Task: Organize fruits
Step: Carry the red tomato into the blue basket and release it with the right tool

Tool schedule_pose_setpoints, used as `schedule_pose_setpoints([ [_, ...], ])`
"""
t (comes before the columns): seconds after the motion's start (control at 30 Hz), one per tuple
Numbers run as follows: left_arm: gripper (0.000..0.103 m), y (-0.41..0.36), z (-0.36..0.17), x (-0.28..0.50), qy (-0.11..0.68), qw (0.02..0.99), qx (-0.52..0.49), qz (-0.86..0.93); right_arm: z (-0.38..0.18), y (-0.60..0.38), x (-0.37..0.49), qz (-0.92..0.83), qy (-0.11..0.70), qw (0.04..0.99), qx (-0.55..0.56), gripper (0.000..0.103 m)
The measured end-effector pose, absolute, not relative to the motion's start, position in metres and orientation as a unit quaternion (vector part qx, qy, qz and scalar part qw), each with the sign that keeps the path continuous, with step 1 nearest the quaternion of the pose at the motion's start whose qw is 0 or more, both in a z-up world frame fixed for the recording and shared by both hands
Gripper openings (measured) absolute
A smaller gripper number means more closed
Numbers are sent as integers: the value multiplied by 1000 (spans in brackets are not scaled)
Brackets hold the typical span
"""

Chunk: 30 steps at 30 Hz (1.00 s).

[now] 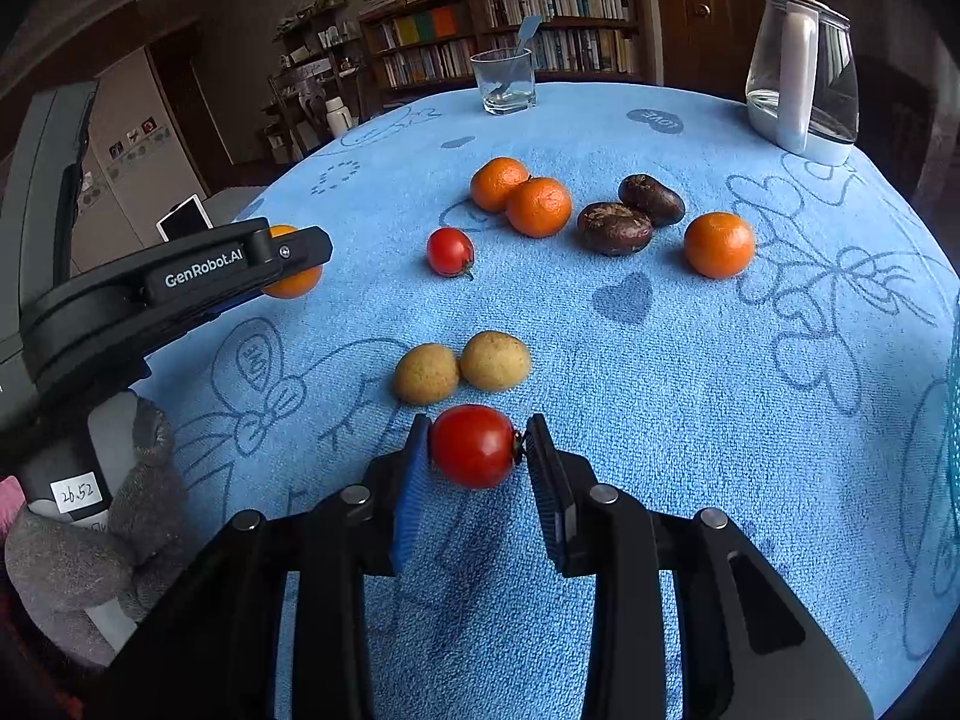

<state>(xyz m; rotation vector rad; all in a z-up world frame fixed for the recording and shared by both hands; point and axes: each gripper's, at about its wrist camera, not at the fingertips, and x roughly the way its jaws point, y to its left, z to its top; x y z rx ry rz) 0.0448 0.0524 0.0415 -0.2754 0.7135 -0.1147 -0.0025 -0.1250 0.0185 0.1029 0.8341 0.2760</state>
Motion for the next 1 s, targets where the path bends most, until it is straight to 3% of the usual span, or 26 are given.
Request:
schedule_pose_setpoints([
  [1.0, 40, 21, 41, 39, 322, 945, -55, -30, 64, -271, -50, -1, 324, 936, 139, 33],
])
